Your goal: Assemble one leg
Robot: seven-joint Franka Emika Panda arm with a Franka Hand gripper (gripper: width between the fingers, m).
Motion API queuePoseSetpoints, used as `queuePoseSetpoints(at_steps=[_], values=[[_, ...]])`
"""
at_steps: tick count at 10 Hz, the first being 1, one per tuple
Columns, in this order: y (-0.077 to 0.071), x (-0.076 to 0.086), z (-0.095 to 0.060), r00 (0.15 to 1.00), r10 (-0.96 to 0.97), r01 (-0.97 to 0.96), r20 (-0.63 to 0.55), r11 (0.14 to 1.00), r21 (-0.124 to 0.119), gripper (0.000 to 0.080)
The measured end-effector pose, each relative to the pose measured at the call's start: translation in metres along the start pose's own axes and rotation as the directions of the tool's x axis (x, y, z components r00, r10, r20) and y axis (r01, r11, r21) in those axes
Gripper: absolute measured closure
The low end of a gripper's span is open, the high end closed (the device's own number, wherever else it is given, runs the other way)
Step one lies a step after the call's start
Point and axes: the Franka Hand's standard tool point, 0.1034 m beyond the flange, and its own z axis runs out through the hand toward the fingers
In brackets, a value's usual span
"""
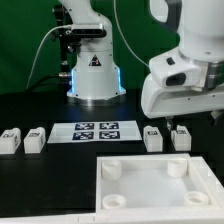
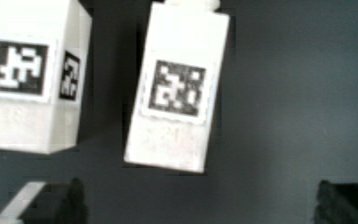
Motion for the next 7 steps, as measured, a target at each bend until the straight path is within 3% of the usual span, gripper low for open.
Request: queuePoseSetpoints(at_steps=[4, 5, 7], values=[[-0.003, -0.005, 0.008, 0.922, 0.026, -0.025, 0.387, 1.0, -0.006, 0.0151], [-0.003, 0.006, 0.01, 0.929, 0.02, -0.023, 0.37, 1.0, 0.003, 0.0151], [-0.004, 0.004, 0.009, 0.931, 0.02, -0.022, 0.365, 1.0, 0.001, 0.0151]])
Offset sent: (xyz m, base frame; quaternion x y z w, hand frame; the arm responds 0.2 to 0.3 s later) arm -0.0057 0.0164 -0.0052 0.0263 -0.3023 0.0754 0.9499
